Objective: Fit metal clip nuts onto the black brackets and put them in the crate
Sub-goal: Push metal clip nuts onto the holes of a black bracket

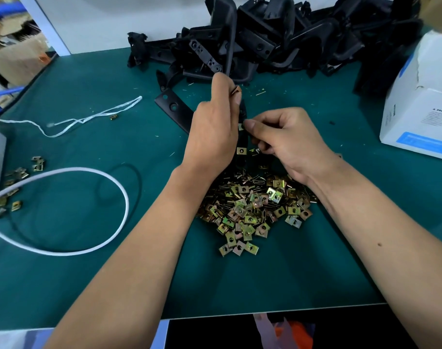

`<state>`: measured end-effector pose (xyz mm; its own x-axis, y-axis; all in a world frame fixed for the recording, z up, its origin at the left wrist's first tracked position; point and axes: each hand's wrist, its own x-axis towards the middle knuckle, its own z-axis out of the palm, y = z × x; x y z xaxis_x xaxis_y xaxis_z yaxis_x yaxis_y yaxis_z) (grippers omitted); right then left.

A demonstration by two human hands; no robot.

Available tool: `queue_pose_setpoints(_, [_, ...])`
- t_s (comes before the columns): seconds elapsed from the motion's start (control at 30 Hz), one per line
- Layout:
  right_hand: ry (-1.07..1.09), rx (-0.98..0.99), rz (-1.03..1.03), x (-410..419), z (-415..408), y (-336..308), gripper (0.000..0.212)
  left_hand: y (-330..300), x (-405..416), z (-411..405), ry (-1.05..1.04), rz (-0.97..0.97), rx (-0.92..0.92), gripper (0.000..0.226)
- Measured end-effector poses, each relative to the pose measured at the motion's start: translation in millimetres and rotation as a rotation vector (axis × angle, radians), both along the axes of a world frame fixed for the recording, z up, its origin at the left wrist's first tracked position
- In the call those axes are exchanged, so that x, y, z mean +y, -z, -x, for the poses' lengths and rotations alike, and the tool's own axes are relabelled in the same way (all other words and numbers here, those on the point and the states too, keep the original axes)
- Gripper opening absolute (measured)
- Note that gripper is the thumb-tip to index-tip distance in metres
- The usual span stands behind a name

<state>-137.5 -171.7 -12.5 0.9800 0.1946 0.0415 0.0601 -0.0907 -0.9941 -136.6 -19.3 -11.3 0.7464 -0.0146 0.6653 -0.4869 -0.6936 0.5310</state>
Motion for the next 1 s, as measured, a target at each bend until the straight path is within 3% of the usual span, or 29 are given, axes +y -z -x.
queue_pose_setpoints(0.37, [0.088, -0.182, 0.145, 5, 2, 5, 0.021, -2, -13, 3, -0.119, 0.012, 0.039, 0.024])
queue_pose_setpoints(0.53, [0.020, -0.373, 0.315, 7, 6, 1, 0.025, -3, -12, -2, -0.176, 0.080, 0.086, 0.014])
queue_pose_setpoints(0.8, [-0.143, -0.430, 0.463, 4, 11, -7, 0.039, 0, -8, -7, -0.243, 0.102, 0.062, 0.011])
queue_pose_setpoints(1.0, [0.041, -0.440, 0.481, 7, 13, -5, 0.017, 5, -6, -8, -0.320, 0.195, 0.036, 0.013])
